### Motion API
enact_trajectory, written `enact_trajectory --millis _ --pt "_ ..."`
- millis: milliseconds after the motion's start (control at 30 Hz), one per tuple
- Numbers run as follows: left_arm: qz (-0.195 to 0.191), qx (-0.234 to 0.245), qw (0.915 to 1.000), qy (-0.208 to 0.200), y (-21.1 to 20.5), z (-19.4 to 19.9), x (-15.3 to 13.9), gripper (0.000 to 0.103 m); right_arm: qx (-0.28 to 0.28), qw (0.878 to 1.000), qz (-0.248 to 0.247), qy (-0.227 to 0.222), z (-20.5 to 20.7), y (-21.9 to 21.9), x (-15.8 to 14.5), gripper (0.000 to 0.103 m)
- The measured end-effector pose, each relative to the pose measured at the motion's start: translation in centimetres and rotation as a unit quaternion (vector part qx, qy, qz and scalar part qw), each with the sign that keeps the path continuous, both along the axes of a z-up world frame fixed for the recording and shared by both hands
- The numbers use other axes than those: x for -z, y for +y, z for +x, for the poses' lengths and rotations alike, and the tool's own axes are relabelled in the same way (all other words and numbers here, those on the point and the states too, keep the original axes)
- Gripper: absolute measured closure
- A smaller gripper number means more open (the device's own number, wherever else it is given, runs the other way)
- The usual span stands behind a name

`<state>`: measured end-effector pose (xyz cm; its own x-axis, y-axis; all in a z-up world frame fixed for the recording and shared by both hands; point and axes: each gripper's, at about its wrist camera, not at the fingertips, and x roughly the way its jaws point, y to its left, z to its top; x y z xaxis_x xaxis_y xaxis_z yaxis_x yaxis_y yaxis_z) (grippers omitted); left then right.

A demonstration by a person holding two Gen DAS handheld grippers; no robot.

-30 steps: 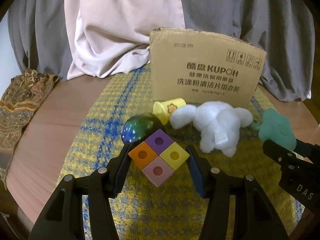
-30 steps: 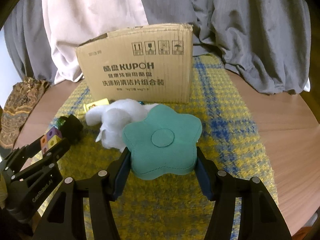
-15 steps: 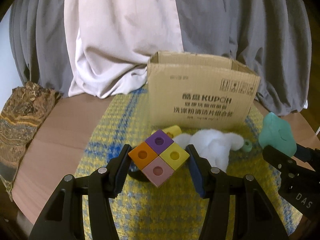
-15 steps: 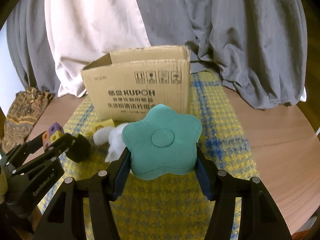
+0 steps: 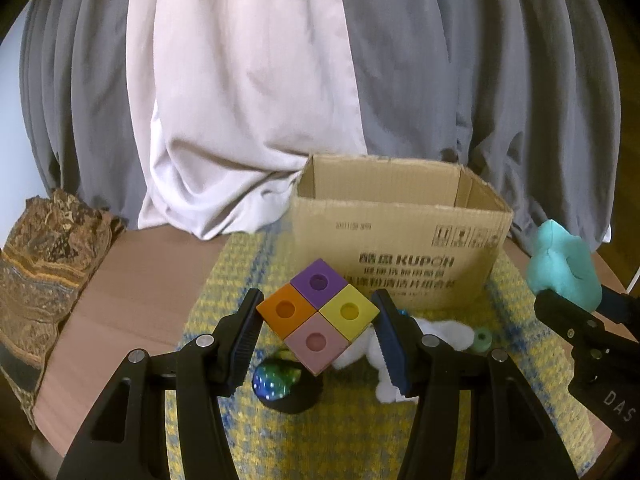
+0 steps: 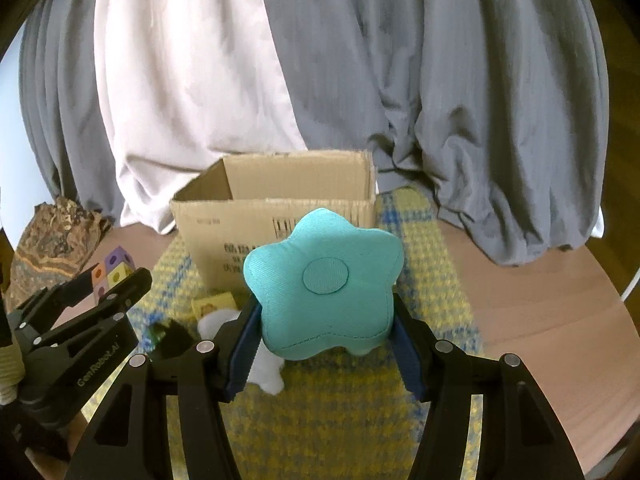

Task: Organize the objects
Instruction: 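Lift the cube block with the left gripper while the right lifts the star sponge toward the box, then lower the cube into the box and open the left gripper while the right releases the star sponge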

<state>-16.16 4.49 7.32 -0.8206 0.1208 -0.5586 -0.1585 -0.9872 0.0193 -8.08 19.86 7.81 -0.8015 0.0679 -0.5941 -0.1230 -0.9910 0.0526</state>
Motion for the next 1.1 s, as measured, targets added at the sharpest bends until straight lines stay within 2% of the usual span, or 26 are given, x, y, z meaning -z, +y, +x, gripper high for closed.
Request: enact_trajectory --millis 633,1100 --pt "-0.009 0.009 0.9988 0.047 1.6 -3.4 -4.0 0.049 0.008 0.999 0.015 0.038 -3.5 0.8 -4.0 0.043" --pt "-0.014 0.023 0.9982 0.054 3.0 -7.7 -5.4 0.048 0.000 0.999 0.021 0.039 -7.1 1.1 -5.3 0.043"
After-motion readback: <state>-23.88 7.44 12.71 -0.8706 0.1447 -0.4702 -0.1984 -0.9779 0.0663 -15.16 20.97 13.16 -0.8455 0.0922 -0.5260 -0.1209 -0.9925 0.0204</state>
